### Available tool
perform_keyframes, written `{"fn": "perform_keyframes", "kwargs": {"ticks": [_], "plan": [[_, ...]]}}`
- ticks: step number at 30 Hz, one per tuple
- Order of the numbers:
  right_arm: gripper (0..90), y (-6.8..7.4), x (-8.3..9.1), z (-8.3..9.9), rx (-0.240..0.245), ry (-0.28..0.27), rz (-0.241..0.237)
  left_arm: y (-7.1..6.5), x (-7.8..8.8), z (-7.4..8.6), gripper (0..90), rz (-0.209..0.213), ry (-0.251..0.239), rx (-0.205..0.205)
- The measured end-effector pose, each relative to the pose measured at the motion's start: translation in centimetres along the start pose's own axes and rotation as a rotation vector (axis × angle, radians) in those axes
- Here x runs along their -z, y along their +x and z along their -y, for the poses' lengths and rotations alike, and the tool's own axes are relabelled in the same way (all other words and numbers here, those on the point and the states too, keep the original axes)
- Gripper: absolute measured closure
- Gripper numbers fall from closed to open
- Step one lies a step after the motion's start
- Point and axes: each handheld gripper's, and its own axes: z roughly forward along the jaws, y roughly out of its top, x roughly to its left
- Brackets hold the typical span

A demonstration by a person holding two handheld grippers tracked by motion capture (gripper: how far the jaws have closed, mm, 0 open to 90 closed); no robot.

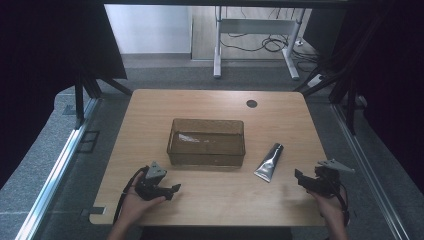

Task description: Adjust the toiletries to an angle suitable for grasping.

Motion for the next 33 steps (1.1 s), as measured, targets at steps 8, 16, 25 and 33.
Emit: {"fn": "perform_keyframes", "kwargs": {"ticks": [8, 16, 25, 33], "plan": [[21.3, 0.6, 0.1, 0.1, 0.039, -0.018, 0.005, 0.0, 0.2, 0.0, 26.2, 0.008, -0.014, 0.004], [23.3, 1.5, 0.1, 0.0, 0.072, -0.028, -0.058, 0.1, 0.4, 0.0, 26.2, 0.005, -0.023, 0.021], [37.4, 2.6, 0.2, -0.9, 0.096, -0.049, -0.107, 0.1, 0.4, 0.0, 26.2, 0.01, -0.018, 0.026], [61.2, 5.7, -0.3, -3.9, 0.159, -0.089, -0.173, 0.0, 0.8, 0.0, 26.2, 0.017, -0.034, 0.033]]}}
